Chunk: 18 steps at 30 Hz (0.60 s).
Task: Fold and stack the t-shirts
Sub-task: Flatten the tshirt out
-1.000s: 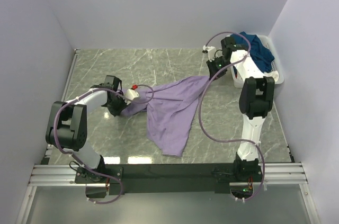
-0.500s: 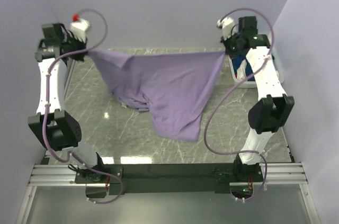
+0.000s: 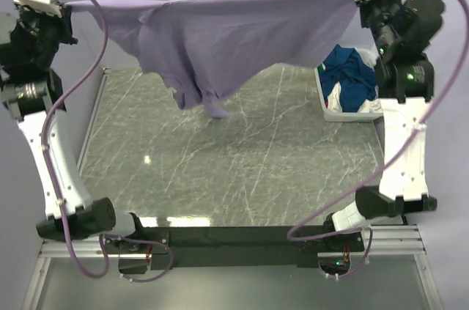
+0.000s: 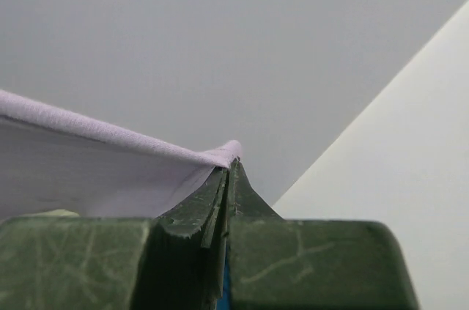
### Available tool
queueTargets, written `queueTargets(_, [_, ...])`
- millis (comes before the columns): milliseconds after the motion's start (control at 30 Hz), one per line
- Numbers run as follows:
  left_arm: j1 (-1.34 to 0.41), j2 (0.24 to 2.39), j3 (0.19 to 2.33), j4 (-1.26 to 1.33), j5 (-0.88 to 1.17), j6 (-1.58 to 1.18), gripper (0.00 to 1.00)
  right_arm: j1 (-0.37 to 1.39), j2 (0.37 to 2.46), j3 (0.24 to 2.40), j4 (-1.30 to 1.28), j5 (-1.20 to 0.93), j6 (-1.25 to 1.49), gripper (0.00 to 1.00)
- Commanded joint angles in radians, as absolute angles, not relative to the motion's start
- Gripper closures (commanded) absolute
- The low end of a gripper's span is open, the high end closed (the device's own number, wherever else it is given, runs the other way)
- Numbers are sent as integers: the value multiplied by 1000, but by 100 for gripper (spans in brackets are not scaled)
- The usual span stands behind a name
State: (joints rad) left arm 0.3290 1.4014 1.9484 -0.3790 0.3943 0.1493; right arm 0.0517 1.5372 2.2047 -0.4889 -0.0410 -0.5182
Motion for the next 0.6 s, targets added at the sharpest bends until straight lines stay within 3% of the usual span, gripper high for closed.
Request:
queueTargets(0, [354, 1313, 1982, -299, 463, 135, 99, 49, 1459, 2172, -443, 3, -523, 100])
queueTargets(100, [284, 1298, 1950, -473, 639, 149, 99, 147, 1375, 1981, -442, -20, -555, 100])
queueTargets(200, [180, 1244, 1844, -474, 602, 169, 100, 239, 1322, 1862, -364, 44, -574, 100])
queueTargets(300, [239, 1261, 1899, -439, 418, 114, 100, 163, 1387, 2004, -380, 80, -532, 100])
queueTargets(367, [370, 1334, 2027, -420, 362, 24, 100, 71, 1434, 2127, -394, 71, -487, 100])
queueTargets(567, [446, 1404, 2126, -335, 408, -75, 100, 48, 1509, 2292, -428, 38, -462, 100])
